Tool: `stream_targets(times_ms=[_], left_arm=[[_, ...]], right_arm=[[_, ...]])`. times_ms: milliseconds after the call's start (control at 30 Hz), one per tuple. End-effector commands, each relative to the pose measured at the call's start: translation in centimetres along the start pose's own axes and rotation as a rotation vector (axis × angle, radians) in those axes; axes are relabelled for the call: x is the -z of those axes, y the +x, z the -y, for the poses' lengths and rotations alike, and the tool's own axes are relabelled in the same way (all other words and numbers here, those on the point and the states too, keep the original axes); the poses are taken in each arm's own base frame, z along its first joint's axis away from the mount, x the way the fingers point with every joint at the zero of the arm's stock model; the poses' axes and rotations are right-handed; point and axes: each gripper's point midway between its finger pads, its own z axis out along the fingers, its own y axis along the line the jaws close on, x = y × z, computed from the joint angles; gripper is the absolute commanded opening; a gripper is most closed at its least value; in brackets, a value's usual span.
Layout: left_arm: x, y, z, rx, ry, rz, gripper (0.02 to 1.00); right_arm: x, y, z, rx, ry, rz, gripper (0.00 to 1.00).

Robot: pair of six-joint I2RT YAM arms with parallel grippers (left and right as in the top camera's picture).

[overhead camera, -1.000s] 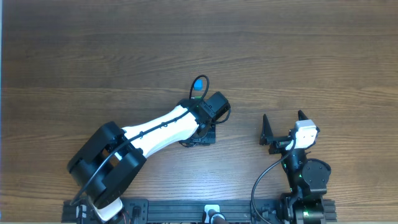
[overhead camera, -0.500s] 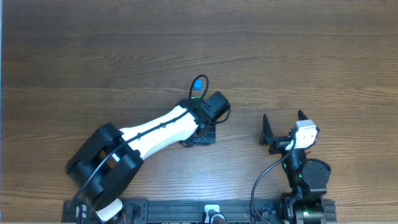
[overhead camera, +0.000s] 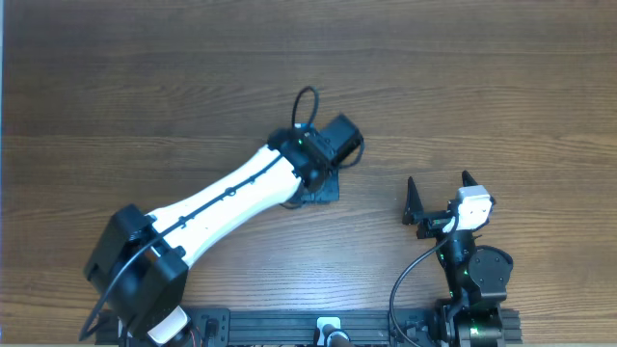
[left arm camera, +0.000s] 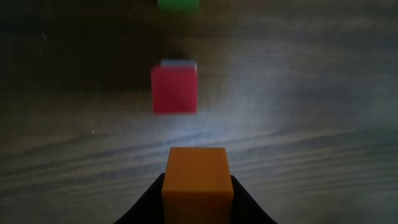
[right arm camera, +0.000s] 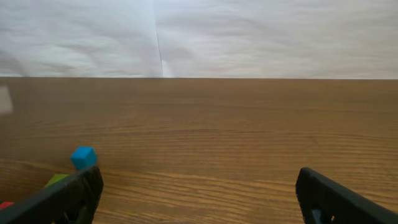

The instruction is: Stack Cubes

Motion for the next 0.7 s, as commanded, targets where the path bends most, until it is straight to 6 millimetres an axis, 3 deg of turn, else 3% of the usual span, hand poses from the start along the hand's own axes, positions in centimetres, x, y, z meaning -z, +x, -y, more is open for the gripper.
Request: stream_targets(times_ms=[33,300,700], left_arm=[[1.9,-2.6,-0.6,0.038,0.03,0.06,0.088],[0.7,-3.7,-2.0,0.054,0.003,0.043,0.073],[-0.6,-4.1,-1.1,0.009,0.02,0.029,0.069]], right_arm=[[0.0,0.2,0.2,0.003,0.007,-0.004,0.993],[0.0,0.2,0.2,0.004,0.007,-0.003,0.993],[0.0,0.2,0.2,0.003,0.007,-0.004,0.991]])
